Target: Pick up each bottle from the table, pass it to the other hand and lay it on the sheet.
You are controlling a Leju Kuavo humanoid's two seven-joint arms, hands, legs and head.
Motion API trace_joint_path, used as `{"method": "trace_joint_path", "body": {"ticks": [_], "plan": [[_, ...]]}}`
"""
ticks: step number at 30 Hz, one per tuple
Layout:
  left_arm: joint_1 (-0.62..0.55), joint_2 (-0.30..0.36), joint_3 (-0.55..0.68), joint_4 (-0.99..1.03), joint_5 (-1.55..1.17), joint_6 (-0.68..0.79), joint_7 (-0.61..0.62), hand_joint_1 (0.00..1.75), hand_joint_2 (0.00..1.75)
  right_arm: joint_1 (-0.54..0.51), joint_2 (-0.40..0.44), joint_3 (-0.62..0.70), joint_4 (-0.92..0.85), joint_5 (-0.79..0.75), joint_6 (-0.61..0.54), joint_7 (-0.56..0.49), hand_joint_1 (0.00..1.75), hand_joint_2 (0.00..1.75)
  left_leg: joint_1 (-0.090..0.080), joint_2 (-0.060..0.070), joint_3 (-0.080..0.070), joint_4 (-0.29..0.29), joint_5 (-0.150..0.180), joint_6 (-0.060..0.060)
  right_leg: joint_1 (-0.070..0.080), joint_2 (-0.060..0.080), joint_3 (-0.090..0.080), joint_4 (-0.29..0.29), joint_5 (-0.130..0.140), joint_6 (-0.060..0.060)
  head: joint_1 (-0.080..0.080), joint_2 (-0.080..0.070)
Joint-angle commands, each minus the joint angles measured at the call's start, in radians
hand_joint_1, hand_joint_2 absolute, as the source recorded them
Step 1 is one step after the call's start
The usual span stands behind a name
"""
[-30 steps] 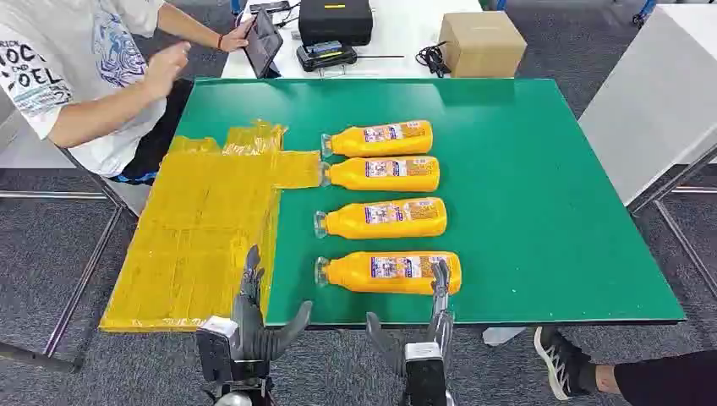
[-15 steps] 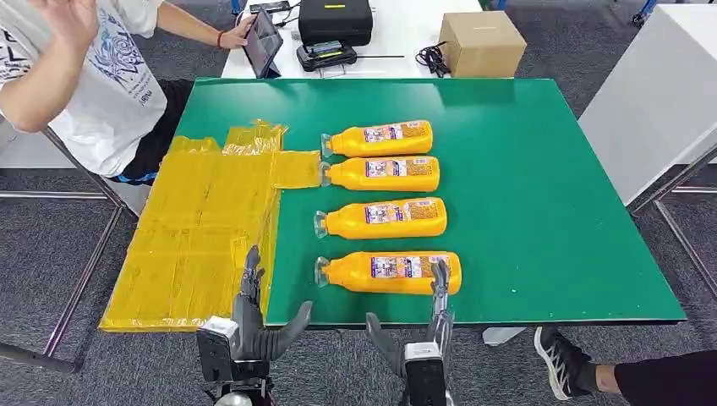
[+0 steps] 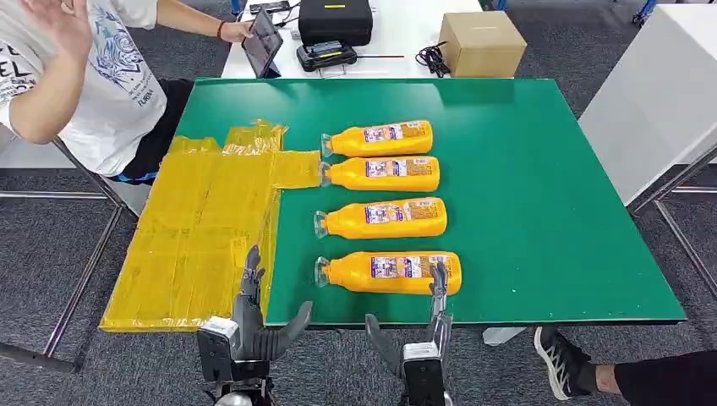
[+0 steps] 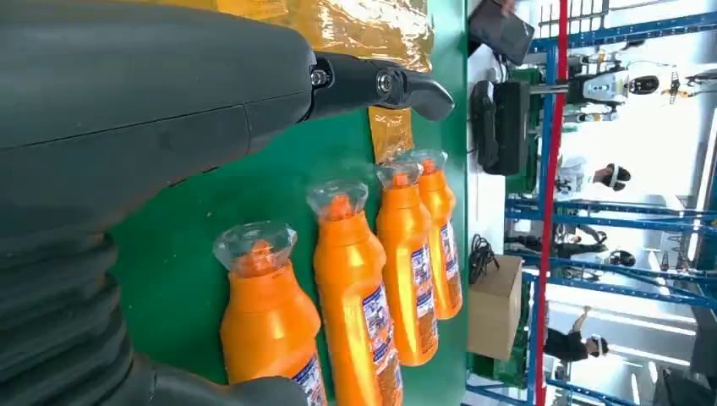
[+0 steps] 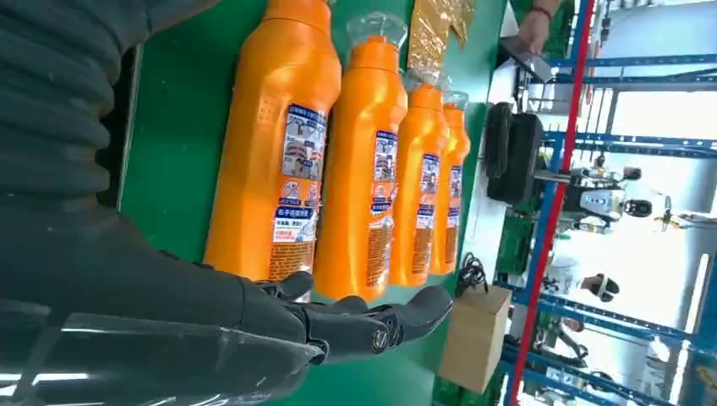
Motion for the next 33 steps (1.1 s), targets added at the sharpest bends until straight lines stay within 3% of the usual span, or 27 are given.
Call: {"method": "trace_joint_path", "body": {"ticks": [1,3,4,7,15,20,27,33], "plan": [[-0.011,-0.002,-0.005,0.053,-0.001,-0.029,0.010,0.00,1.75,-0.023,-0.017,-0.028,0.004,0.184,-0.007,0.044,0.00,1.75,0.000,0.001,0.003,-0.001,-0.001,0.000,0.000,0.000,0.003,-0.001,-0.001,-0.001,0.000,0.000],[-0.003,0.001,-0.006,0.054,-0.001,-0.040,0.007,0.00,1.75,-0.049,-0.062,-0.001,-0.004,0.278,0.031,0.180,0.00,1.75,0.000,0.001,0.004,-0.001,-0.001,0.000,0.000,0.000,0.004,-0.001,-0.001,-0.001,0.000,0.000],[0.000,0.003,-0.005,0.053,-0.001,-0.043,0.006,0.00,1.75,-0.055,-0.065,-0.004,-0.007,0.289,0.042,0.187,0.00,1.75,0.000,0.001,0.003,-0.001,-0.001,0.000,0.000,0.001,0.003,-0.001,0.000,-0.001,0.000,0.000],[0.004,-0.001,0.017,0.059,-0.017,-0.059,0.010,0.00,1.75,-0.075,-0.093,-0.012,-0.018,0.487,0.095,0.344,0.00,1.75,0.000,0.003,0.007,-0.001,-0.002,-0.001,0.001,0.002,0.007,-0.002,-0.001,-0.001,0.000,0.000],[0.004,-0.001,0.018,0.060,-0.017,-0.060,0.010,0.00,1.75,-0.077,-0.094,-0.015,-0.025,0.489,0.100,0.351,0.00,1.75,0.000,0.001,0.005,-0.001,-0.001,0.000,0.000,0.001,0.005,-0.001,-0.001,-0.001,0.000,0.000],[-0.003,-0.006,0.034,0.079,-0.037,-0.084,0.012,0.00,1.75,-0.101,-0.125,-0.078,-0.101,0.612,0.165,0.456,0.00,1.75,0.000,0.001,0.005,-0.001,-0.002,0.000,0.000,0.001,0.005,-0.002,-0.001,-0.001,0.000,0.000],[-0.007,-0.006,0.047,0.078,-0.072,-0.103,0.026,0.00,1.75,-0.167,-0.155,-0.093,-0.048,0.744,0.319,0.598,0.00,1.75,0.000,0.001,0.003,-0.001,0.000,0.000,0.000,0.000,0.003,-0.001,0.000,-0.001,0.000,0.000],[-0.006,-0.005,0.057,0.073,-0.085,-0.103,0.033,0.00,1.75,-0.162,-0.165,-0.080,-0.060,0.764,0.355,0.626,0.00,1.75,0.000,0.001,0.004,-0.001,-0.001,0.000,0.000,0.000,0.005,-0.001,-0.001,-0.001,0.000,0.000]]}}
